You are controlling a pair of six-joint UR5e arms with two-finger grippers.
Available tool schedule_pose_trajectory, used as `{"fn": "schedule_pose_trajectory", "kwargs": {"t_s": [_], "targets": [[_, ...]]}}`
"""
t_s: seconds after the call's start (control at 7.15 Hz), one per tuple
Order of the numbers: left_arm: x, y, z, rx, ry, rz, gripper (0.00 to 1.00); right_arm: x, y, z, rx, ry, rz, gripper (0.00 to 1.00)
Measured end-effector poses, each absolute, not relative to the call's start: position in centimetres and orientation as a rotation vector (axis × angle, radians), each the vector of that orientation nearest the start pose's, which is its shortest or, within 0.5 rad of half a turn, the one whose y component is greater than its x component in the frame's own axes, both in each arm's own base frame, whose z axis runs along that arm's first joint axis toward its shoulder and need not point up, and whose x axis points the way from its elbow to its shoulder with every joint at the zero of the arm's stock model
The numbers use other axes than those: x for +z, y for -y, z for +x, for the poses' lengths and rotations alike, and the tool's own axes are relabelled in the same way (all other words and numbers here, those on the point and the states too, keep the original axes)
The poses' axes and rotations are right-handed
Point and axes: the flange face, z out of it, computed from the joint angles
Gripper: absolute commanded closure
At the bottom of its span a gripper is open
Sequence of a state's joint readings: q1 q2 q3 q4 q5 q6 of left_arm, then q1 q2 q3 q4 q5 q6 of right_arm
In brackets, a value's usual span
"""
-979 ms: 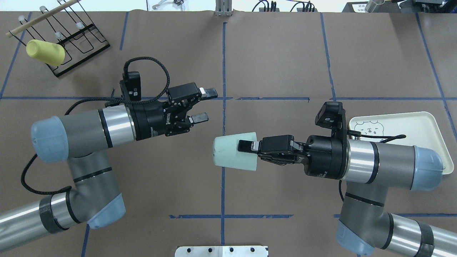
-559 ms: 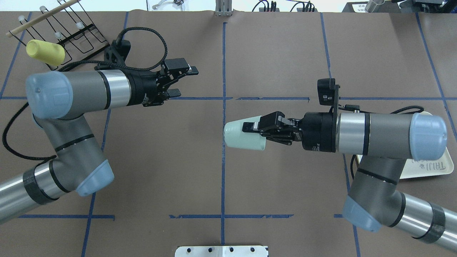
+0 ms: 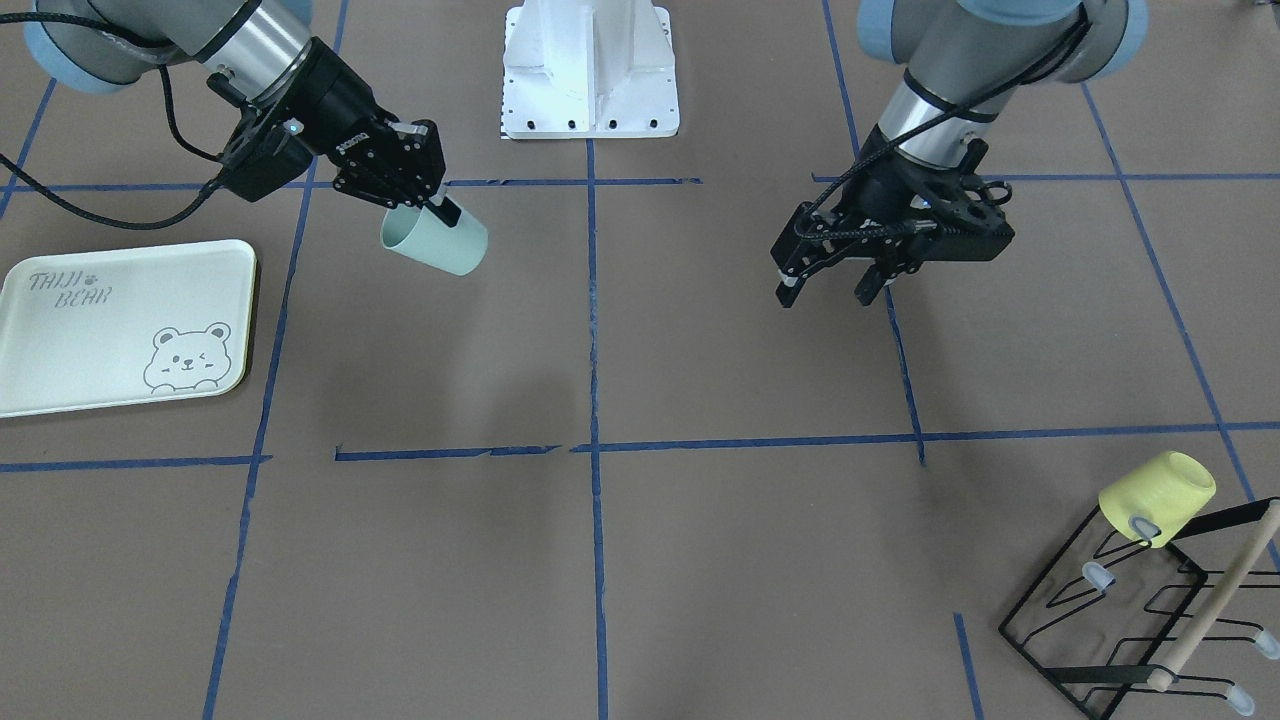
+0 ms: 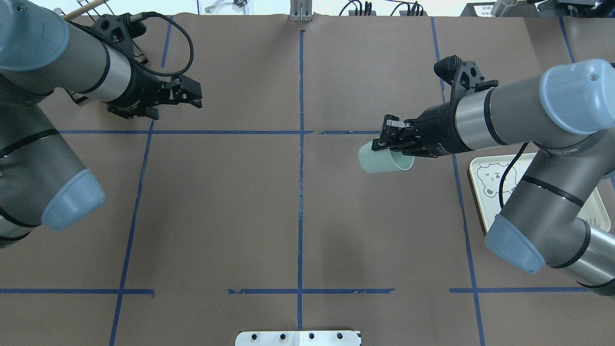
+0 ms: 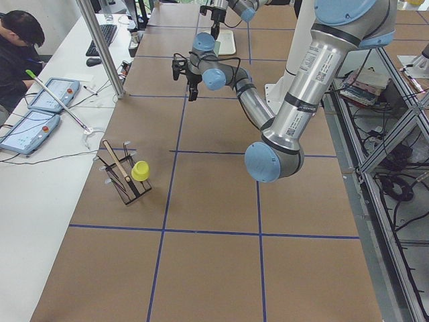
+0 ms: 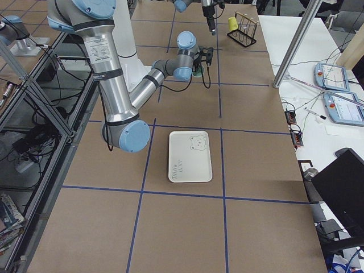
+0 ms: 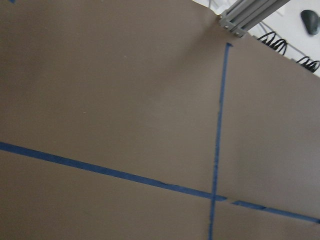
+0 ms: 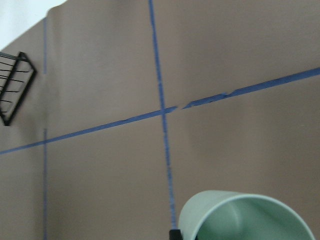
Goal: Left arm grabs green cup and hands to right arm on tray
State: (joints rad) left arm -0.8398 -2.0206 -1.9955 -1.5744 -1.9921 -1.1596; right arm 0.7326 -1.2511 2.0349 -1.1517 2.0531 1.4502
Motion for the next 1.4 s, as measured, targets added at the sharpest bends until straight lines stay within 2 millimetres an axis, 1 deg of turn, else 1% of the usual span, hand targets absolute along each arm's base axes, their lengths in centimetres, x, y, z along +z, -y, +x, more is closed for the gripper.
{"fn": "schedule_pose_trajectory", "kwargs": {"t_s": [0.14,0.28,0.42,0.56,0.84,0.98,1.12,1.26,1.4], "targets": [[22.8,47.4,29.0,-0.094,-0.813,0.177,0.00,23.9,42.4,-32.3,0.189,1.080,0.107,1.00],[23.7,46.4,26.9,0.012,-0.737,0.175,0.00,24.9,42.8,-30.3,0.112,0.939,0.114,1.00],[26.1,46.0,24.3,0.095,-0.679,0.177,0.00,26.6,42.9,-28.0,0.022,0.839,0.127,1.00],[29.4,46.3,20.4,0.161,-0.633,0.179,0.00,29.7,43.0,-25.1,-0.062,0.768,0.146,1.00],[37.1,47.1,11.1,0.249,-0.611,0.139,0.00,36.6,43.1,-18.1,-0.160,0.708,0.179,1.00],[41.6,47.4,6.5,0.257,-0.639,0.119,0.00,39.2,43.0,-15.2,-0.182,0.712,0.176,1.00],[46.7,47.4,1.8,0.251,-0.679,0.117,0.00,41.1,42.7,-13.0,-0.196,0.721,0.167,1.00],[51.8,46.6,-2.4,0.219,-0.713,0.117,0.00,42.3,42.5,-11.9,-0.200,0.725,0.159,1.00],[56.0,44.4,-5.0,0.176,-0.732,0.092,0.00,43.5,42.7,-11.6,-0.199,0.732,0.162,1.00]]}}
